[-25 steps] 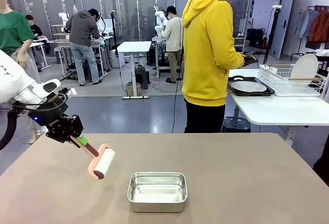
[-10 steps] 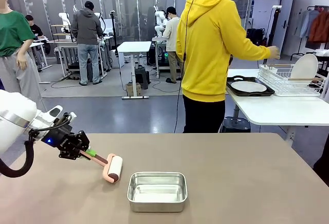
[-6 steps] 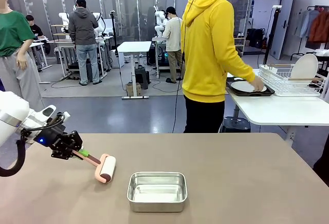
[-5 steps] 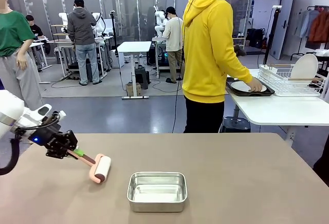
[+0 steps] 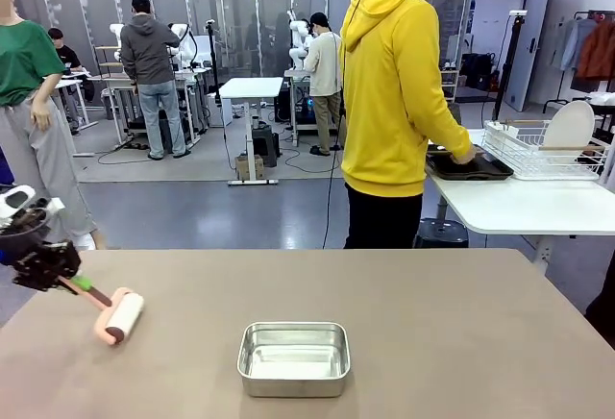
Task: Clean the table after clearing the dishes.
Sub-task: When the right (or left) Handle tray is removed, use the right hand (or left hand) to clean the right (or left) side of the table with the Lint Roller, then place the Lint Roller back on top of the Airtight Container.
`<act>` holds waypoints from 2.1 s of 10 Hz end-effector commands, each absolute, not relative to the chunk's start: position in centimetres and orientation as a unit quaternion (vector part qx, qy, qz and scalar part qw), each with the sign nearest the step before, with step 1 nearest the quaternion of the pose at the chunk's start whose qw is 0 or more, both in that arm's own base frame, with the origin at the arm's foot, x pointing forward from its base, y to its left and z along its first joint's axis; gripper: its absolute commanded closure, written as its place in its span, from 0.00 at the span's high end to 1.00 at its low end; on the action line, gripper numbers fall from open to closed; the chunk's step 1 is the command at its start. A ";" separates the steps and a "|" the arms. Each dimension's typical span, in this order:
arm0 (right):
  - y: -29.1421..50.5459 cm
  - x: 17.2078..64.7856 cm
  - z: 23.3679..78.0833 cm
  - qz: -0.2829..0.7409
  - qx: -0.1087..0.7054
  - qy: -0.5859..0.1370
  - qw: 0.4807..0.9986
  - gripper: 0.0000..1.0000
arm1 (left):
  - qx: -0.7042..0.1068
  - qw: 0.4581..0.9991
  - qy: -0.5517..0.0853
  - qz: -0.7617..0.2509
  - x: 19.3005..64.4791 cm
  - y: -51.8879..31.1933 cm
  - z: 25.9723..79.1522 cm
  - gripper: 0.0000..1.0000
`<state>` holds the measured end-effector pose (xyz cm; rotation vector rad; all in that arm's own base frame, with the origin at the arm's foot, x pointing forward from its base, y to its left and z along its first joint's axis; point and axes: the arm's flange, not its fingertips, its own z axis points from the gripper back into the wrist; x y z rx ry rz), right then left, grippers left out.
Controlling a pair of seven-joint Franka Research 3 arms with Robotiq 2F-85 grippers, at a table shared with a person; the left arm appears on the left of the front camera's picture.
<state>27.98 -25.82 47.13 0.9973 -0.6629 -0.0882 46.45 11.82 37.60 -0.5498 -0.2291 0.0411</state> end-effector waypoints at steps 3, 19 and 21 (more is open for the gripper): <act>-25.6 27.9 47.2 -0.036 0.470 -0.319 0.822 1.00 | -0.115 0.985 -0.121 0.047 44.1 16.4 36.5 0.21; -25.6 27.9 47.2 -0.036 0.470 -0.319 0.822 1.00 | -0.080 0.975 -0.208 -0.007 38.7 15.2 50.4 0.21; -25.6 27.9 47.2 -0.036 0.470 -0.319 0.822 1.00 | -0.080 0.975 -0.208 -0.007 38.7 15.2 50.4 0.21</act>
